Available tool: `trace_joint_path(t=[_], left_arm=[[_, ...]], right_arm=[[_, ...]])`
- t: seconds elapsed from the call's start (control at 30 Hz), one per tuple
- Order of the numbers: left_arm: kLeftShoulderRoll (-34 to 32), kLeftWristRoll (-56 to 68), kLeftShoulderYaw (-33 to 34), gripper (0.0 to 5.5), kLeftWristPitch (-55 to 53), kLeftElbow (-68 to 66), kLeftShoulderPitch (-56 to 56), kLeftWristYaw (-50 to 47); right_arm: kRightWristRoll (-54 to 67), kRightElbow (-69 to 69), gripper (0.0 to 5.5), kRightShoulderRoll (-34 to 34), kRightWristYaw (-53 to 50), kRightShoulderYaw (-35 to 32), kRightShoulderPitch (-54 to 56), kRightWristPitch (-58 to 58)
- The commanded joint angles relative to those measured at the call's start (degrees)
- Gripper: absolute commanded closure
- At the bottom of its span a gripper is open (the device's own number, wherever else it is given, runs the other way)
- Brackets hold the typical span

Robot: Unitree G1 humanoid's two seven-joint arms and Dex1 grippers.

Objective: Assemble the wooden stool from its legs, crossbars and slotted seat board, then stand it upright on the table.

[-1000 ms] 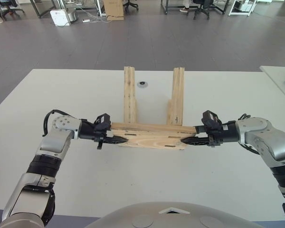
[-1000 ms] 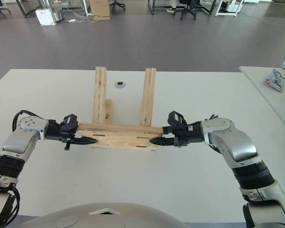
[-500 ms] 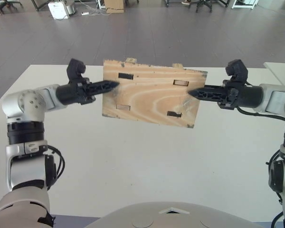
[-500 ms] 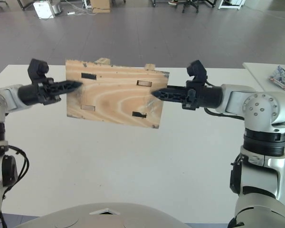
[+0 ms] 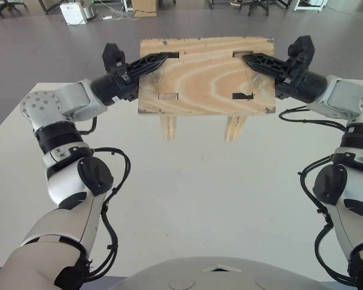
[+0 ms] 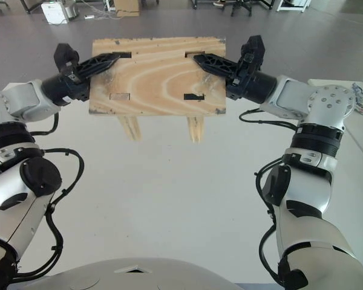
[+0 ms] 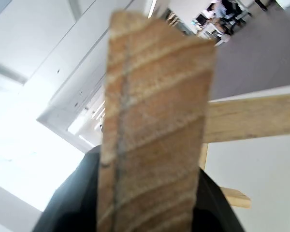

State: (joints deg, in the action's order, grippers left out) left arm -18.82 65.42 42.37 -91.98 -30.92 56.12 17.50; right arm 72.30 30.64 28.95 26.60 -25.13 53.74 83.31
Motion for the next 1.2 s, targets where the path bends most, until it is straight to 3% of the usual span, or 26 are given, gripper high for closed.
trace_joint_path(t=[0.03,0.17,0.33,0.4,0.6,0.73,0.8,0.97,1.07,1.2], left_arm=[[7.17,-12.89,1.33,4.1,26.4,-2.1,2.83,-22.19],[7.51,-19.68,-2.44,4.1,42.68,-13.72,7.29,-24.69],[5.94,-19.06,-3.27,4.1,51.02,-27.06,11.06,-27.77],[4.91,-17.33,-2.48,4.1,49.54,-31.95,12.28,-31.06],[4.27,-18.19,-4.49,2.86,53.88,-37.25,13.31,-28.34],[2.9,-23.6,-9.5,2.06,52.36,-40.53,12.93,-22.54],[0.84,-26.47,-12.35,2.03,50.77,-40.69,11.95,-18.54],[-3.82,-29.23,-17.42,2.03,53.29,-33.65,11.17,2.92],[-4.94,-21.89,-11.53,2.03,55.05,-22.79,12.25,12.74],[-7.68,-18.01,-7.85,2.03,53.88,-12.83,10.2,15.41]], right_arm=[[-17.47,14.08,4.02,-8.25,-25.75,1.13,5.05,-23.28],[-22.95,22.34,4.02,-11.62,-29.66,3.99,6.36,-34.76],[-19.22,32.65,4.02,-11.79,-34.37,0.51,9.49,-37.52],[-18.85,34.28,3.51,-11.57,-33.75,0.31,10.09,-37.81],[-20.71,37.27,2.29,-12.29,-35.81,-0.21,10.95,-43.01],[-23.43,39.07,1.44,-11.6,-35.33,-1.23,11.26,-44.14],[-23.91,38.82,1.03,-10.88,-33.89,-1.5,10.84,-42.13],[-16.33,26.69,1.03,-7.62,-19.6,-5.31,9.24,-26.83],[-3.33,9.42,1.03,-6.71,-8.53,-11.94,6.23,-17.52],[3.67,-4.1,1.03,-4.68,-4.16,-16.31,1.82,-15.36]])
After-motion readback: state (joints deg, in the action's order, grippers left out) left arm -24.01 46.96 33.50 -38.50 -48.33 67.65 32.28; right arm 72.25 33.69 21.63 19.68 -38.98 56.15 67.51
